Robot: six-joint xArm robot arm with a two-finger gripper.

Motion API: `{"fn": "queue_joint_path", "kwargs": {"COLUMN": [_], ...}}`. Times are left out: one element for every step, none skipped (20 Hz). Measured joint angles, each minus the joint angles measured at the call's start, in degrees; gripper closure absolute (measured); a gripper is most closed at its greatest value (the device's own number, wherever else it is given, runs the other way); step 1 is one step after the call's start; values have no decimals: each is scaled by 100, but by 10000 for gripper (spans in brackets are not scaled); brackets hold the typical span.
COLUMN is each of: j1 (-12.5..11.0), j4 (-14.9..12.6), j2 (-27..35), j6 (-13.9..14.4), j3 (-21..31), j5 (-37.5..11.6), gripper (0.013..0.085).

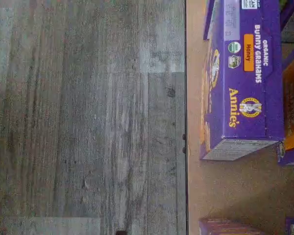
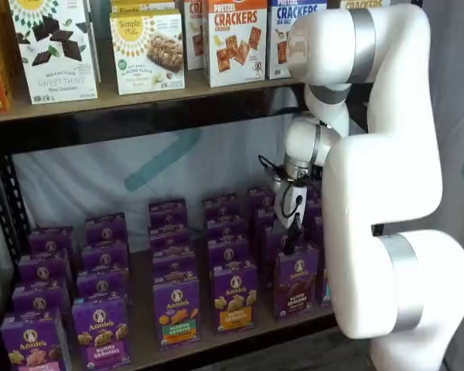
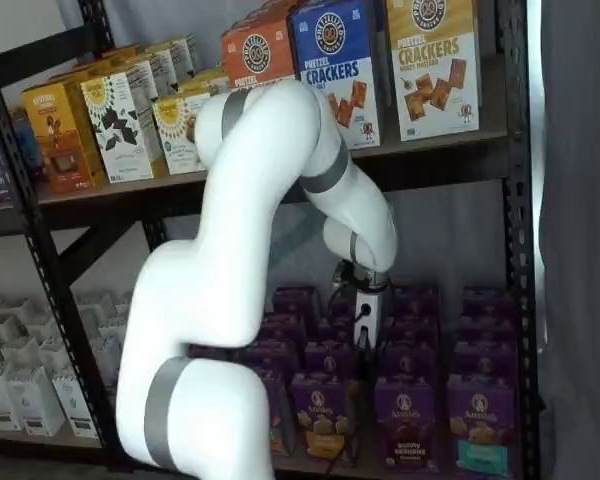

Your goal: Pick up the purple box with a brown patch in the center, on the bottom shelf, the fifth box from the left

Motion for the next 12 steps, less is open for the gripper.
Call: {"fn": "queue_joint_path", "kwargs": {"j1": [3, 5, 6, 7, 7, 7, 5, 2, -1, -5, -9, -13], "j4": [-19, -42, -60, -69, -76, -80, -81, -82, -84, -86, -85, -79], "j2": [19, 43, 72, 104, 138, 185, 225, 262, 295, 338, 373, 411], "j6": [19, 39, 55, 63, 68, 70, 69, 66, 64, 60, 53, 43], "j3": [-19, -44, -75, -108, -141, -186, -225, -259, -288, -322, -351, -381], "j5": [5, 12, 26, 41, 53, 73, 90, 103, 109, 112, 115, 119], "gripper": [130, 130, 130, 130, 130, 130, 130, 130, 130, 130, 130, 130]}}
